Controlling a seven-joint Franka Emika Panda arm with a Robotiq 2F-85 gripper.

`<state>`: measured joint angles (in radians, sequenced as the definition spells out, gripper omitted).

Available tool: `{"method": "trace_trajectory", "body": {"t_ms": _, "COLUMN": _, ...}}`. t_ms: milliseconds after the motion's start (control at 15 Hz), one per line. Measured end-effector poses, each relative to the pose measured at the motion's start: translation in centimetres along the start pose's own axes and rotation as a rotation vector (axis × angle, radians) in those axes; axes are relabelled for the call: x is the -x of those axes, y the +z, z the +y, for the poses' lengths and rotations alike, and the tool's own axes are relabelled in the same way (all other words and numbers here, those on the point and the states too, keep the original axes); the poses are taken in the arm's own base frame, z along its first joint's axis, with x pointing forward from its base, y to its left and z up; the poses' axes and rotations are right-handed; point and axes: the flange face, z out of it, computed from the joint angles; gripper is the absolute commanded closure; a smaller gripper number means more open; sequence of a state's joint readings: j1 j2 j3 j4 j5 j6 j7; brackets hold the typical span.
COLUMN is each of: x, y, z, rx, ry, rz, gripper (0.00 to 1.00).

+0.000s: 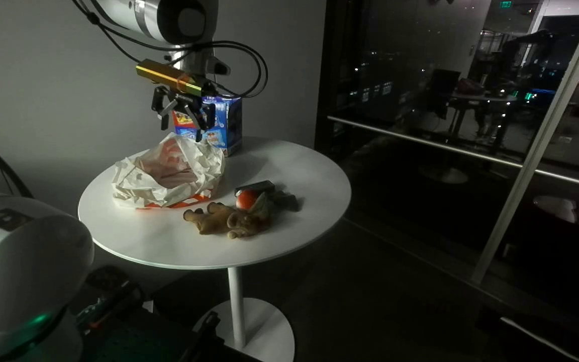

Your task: Put the objects on the table inside the bag

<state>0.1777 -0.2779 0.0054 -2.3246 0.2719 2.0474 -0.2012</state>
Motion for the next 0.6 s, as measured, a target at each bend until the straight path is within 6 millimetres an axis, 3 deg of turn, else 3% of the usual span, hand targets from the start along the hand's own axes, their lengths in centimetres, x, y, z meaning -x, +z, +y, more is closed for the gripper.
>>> {"method": "trace_trajectory", "body": {"t_ms": 600, "x": 0.12, "y": 0.34, "z": 0.21, "rx": 0.001, "ry": 0.009, "rz": -0.007, "gripper": 0.0}}
